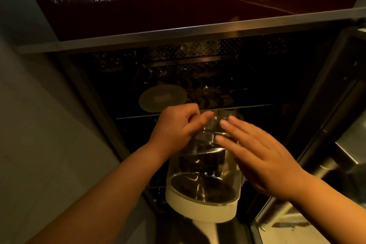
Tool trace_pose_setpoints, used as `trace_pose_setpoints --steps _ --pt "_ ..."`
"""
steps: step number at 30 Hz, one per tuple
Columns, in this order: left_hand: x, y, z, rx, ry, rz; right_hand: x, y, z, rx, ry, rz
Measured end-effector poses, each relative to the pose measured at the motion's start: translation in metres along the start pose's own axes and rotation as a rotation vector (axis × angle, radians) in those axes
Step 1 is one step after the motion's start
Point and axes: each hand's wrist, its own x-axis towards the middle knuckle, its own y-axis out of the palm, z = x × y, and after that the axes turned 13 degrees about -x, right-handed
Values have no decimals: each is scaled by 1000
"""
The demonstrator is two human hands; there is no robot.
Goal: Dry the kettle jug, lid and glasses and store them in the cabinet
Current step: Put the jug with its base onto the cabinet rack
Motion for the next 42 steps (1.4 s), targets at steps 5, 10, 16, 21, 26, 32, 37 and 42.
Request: trace_pose_setpoints --steps 5,10,16,21,26,32,37,42 --pt "7 -4 7 -73 -125 -60 -12 10 -10 -12 -209 97" --pt "11 -14 17 -207 -303 -111 -29 15 -18 28 -234 132" --pt "8 -22 24 -379 -523 -197 -28 19 -20 18 -247 138" --pt "11 -34 29 -391 -689 -296 -27 17 -25 67 -303 175" --pt "10 -39 30 -454 -791 -412 -28 21 -23 26 -269 87" --pt "14 -32 22 -410 -898 -395 -6 13 -22 70 -325 22" --pt "17 -34 20 -428 -955 -432 -2 11 -21 132 -242 21" --pt "23 -30 18 -565 -1000 -454 1 6 -16 190 -103 -81"
